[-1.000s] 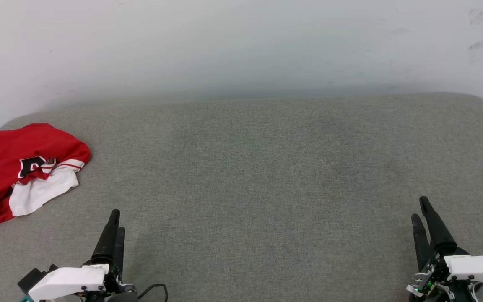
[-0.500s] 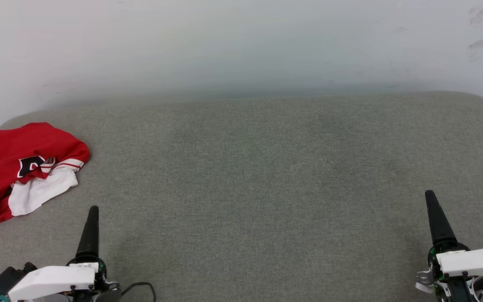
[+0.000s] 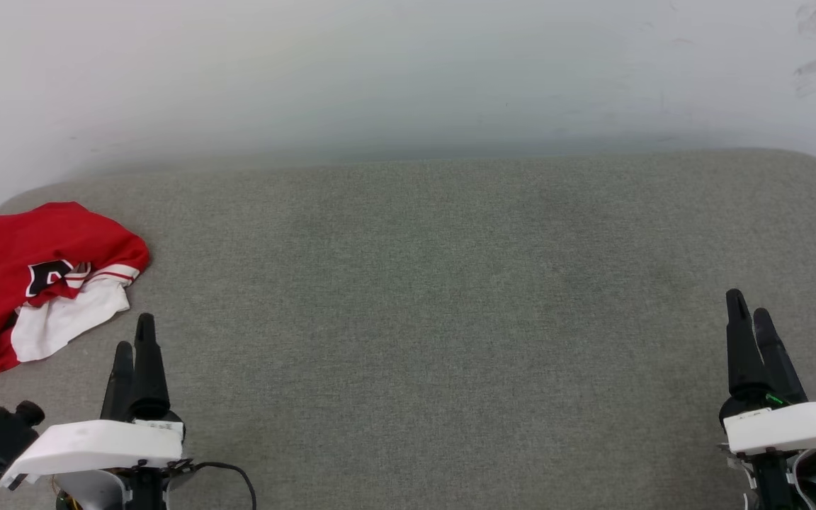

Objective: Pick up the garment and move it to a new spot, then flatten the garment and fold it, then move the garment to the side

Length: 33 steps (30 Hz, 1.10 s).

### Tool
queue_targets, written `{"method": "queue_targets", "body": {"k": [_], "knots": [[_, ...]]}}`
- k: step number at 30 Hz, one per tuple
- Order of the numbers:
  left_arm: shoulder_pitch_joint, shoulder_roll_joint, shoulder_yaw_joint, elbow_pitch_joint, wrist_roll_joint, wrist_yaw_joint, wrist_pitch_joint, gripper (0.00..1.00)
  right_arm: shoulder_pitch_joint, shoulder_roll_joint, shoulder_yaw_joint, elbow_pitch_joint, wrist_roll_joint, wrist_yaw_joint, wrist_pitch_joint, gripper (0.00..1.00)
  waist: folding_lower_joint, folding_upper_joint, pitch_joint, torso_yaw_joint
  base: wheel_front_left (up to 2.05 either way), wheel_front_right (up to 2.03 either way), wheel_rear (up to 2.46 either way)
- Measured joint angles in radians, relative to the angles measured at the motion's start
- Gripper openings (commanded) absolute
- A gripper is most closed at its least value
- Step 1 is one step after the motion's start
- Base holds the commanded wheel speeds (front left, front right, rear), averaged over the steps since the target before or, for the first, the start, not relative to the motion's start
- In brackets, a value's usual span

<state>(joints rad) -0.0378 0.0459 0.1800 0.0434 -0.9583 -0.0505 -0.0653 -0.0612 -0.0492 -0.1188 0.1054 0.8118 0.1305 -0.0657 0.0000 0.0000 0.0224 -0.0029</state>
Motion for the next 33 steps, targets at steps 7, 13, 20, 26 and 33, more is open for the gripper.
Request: {"method": "queue_targets", "body": {"k": [7,13,20,26,33], "knots": [[0.013,0.001,-0.097,-0.075,0.218,0.083,-0.021,1.0,-0.001,0.0,0.011,-0.062,-0.194,0.0,-0.022,1.0,0.0,0.0,0.007,0.0,0.0,0.0,0.0],[0.014,0.03,-0.193,-0.121,0.348,0.15,-0.04,1.0,0.0,0.0,0.034,-0.09,-0.32,0.0,-0.041,1.0,0.0,0.0,0.012,0.0,0.0,0.0,0.0],[0.015,0.105,-0.325,-0.154,0.452,0.27,-0.061,1.0,0.001,0.0,0.058,-0.108,-0.439,0.0,-0.059,1.0,0.0,0.0,0.014,0.0,0.0,0.0,0.0],[0.013,0.157,-0.437,-0.179,0.504,0.375,-0.077,1.0,0.002,0.0,0.073,-0.116,-0.52,0.0,-0.076,1.0,0.0,0.0,0.014,-0.001,0.0,0.0,0.0],[0.009,0.199,-0.523,-0.196,0.54,0.433,-0.095,1.0,0.005,0.0,0.086,-0.123,-0.617,0.0,-0.094,1.0,0.0,0.0,0.012,0.0,0.0,0.0,0.0]]}}
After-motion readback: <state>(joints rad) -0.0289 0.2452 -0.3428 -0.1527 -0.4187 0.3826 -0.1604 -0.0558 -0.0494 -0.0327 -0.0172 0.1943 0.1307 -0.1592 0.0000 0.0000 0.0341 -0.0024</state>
